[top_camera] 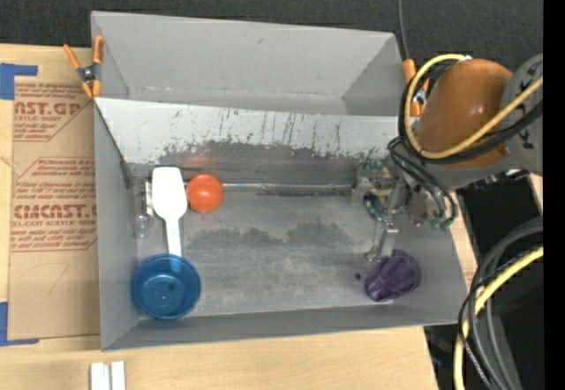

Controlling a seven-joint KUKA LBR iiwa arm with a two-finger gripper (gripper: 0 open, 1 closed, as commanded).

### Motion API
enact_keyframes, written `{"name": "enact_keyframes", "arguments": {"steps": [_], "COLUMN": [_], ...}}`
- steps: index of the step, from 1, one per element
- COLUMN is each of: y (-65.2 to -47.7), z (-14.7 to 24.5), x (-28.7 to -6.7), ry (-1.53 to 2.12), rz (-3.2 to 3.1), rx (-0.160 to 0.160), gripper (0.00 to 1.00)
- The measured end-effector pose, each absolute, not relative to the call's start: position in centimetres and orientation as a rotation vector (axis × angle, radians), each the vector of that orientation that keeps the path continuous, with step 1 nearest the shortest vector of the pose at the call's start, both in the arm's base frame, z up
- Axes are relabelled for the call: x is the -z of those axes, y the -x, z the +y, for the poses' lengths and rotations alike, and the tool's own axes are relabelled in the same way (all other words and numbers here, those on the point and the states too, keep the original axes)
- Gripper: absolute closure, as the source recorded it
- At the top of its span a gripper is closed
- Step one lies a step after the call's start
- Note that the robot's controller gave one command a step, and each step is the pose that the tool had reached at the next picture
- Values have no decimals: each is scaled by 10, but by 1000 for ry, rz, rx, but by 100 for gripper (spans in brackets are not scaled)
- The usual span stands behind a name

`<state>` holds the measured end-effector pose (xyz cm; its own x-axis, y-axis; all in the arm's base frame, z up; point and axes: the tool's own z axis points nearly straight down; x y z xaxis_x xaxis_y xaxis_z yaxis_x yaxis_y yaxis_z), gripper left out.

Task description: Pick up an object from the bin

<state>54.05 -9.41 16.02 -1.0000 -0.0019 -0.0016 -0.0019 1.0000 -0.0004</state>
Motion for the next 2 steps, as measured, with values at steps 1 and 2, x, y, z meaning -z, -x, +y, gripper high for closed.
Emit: {"name": "enact_keyframes", "arguments": {"steps": [1,2], "y": [-541,-549], "z": [-94,-94], "x": [-160,-153], "ry": [3,48], "rz": [3140,3138], "rx": [1,1], "gripper": [0,0]}}
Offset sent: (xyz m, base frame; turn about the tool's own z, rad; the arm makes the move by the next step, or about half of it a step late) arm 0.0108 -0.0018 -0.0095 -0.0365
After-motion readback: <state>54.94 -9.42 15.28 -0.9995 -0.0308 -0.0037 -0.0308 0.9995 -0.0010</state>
